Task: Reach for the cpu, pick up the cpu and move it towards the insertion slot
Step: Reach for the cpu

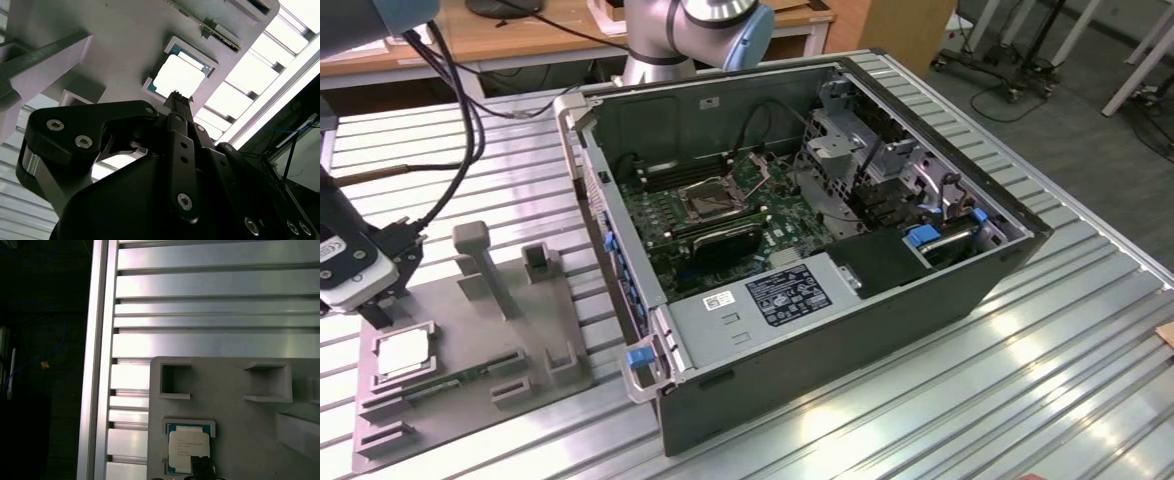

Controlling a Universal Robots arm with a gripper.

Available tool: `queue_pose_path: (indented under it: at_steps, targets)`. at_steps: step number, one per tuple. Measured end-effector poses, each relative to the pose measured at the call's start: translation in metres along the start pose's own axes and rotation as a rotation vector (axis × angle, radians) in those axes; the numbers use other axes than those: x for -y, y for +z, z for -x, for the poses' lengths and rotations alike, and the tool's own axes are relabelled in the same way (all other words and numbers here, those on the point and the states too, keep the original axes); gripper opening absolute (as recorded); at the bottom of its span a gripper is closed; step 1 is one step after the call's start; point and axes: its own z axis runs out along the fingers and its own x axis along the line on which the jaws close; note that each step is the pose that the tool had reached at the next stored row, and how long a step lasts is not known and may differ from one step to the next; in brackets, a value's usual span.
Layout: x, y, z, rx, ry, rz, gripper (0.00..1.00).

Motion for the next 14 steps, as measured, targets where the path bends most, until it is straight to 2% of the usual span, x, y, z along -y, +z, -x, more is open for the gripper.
queue_pose_path:
  at_steps: [8, 14]
  targets:
    - [0.0005, 0.0105, -0.0048, 0.0003, 0.0, 0.0001, 0.1]
    - [0.0044, 0.0202, -0.0056, 0.0002, 0.0, 0.0, 0.1]
